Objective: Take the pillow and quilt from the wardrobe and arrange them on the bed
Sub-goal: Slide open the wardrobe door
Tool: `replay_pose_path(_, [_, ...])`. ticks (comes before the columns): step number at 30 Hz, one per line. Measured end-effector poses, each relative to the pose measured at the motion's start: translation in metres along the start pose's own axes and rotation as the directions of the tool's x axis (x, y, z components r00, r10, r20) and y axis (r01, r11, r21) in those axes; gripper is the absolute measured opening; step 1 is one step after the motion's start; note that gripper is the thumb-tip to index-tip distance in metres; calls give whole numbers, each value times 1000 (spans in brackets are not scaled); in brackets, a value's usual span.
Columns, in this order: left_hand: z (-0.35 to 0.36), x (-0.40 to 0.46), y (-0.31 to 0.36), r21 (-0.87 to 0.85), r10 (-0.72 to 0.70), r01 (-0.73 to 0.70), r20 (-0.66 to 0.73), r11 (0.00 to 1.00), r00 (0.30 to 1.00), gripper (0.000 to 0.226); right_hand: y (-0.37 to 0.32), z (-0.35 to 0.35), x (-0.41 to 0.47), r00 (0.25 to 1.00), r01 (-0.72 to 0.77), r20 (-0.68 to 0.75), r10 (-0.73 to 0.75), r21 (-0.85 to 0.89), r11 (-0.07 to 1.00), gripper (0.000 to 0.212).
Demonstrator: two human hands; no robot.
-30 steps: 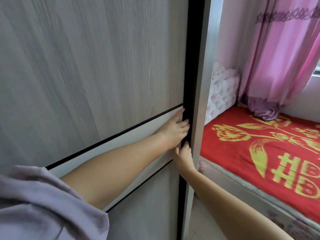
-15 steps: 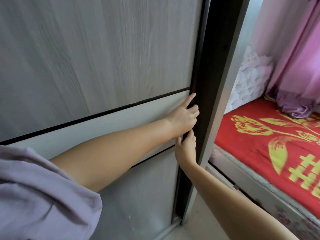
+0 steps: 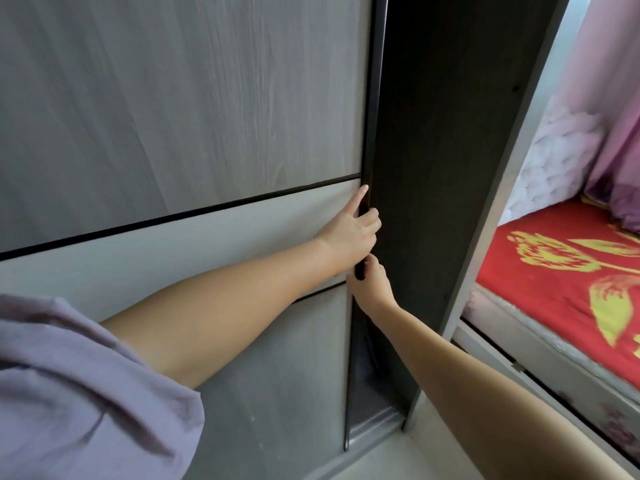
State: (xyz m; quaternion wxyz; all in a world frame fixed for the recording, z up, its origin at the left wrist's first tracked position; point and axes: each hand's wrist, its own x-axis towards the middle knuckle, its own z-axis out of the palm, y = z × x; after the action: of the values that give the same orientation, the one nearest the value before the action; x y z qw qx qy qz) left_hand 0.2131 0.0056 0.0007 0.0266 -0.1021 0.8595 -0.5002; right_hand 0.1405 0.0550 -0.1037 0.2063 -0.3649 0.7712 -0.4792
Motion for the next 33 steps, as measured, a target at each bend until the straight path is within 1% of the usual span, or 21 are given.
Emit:
replay_pose_path(2, [2,-26,-3,0,-14,14,39,1000,999,40,-9,15,-12,998,-2,67,5,-45,999,51])
replay_pose_path(4, [6,-49,-8,1,-30,30,76,1000,997,34,-16,31,-22,991,24,133,-15,-71,997,50])
replay_pose_path(7, [13,-83,-18,20,-53,50,137,999,989,27,-26,56,-33,974,94,217,-69,-106,990,43])
replay_pose_path(10, [22,-115,-21,65,-63,50,233,997,970,27,-38,81,-41,941,184,316,-124,-169,968,32])
replay_pose_path(13, [34,-136,-19,84,-58,29,376,996,925,30,-53,106,-51,881,307,436,-185,-228,924,30])
replay_pose_path(15, [45,-149,-17,55,-64,43,461,998,885,30,-64,125,-61,842,380,494,-217,-257,889,30])
replay_pose_path(18, [59,-174,-17,45,-86,74,563,996,822,25,-78,153,-78,784,481,568,-251,-298,825,30])
replay_pose_path(20, [66,-198,-18,37,-105,104,613,994,783,22,-88,171,-90,747,520,613,-256,-300,800,32])
replay_pose_path(22, [73,-223,-21,16,-125,147,627,989,769,21,-96,187,-102,721,547,639,-267,-288,786,35])
replay_pose_path(26, [79,-270,-29,-11,-175,230,617,973,767,28,-115,218,-125,670,618,670,-319,-265,740,42])
replay_pose_path(30, [81,-312,-37,-14,-189,250,614,968,766,25,-131,245,-144,633,670,682,-366,-244,701,47])
replay_pose_path(33, [83,-338,-41,-28,-189,261,619,965,762,25,-140,261,-159,609,704,691,-389,-246,666,42])
